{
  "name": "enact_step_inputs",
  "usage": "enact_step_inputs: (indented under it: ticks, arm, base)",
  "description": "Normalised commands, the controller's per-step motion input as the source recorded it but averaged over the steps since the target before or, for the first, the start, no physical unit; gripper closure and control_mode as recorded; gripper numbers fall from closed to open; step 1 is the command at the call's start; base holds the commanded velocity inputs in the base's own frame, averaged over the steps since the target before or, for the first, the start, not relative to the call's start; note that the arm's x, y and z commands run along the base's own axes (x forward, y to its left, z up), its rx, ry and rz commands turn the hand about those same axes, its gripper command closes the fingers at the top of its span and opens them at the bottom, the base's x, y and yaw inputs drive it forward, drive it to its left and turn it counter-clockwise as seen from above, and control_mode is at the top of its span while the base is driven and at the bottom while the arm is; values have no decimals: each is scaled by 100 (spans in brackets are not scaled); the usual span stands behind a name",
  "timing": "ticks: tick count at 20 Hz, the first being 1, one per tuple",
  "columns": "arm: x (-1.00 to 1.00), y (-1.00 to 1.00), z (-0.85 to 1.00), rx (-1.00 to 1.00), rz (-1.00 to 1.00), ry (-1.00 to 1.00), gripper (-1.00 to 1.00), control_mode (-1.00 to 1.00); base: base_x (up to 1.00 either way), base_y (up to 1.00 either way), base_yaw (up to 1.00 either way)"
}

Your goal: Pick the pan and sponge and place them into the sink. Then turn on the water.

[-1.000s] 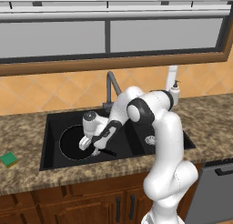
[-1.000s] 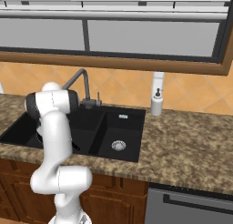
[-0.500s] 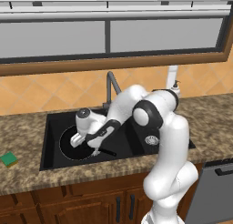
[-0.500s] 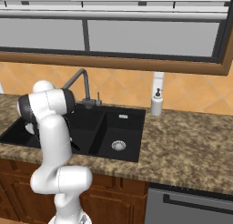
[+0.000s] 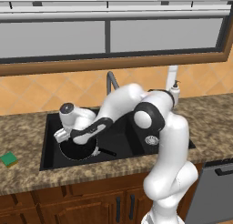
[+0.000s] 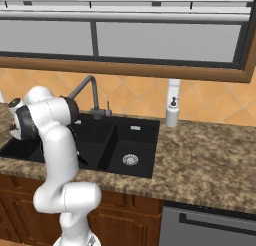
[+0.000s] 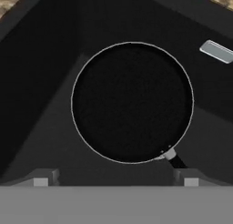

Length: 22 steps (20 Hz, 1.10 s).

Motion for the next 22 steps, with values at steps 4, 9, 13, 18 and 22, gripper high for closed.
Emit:
enact_step_inputs:
  ticks: [4,9,13,18,22]
  arm:
    - [-20,74,33,0,-19,0,-100,-100]
    - [-16,79,2,0,-16,0,-100,-100]
    - [-12,62,2,0,-6,0,-100,-100]
    - [-2,64,17,0,0,0,-100,-100]
    - [0,81,7,0,0,4,-100,-100]
  base:
    - [0,0,0]
    - [0,0,0]
    - [0,0,0]
    - [0,0,0]
    - [0,0,0]
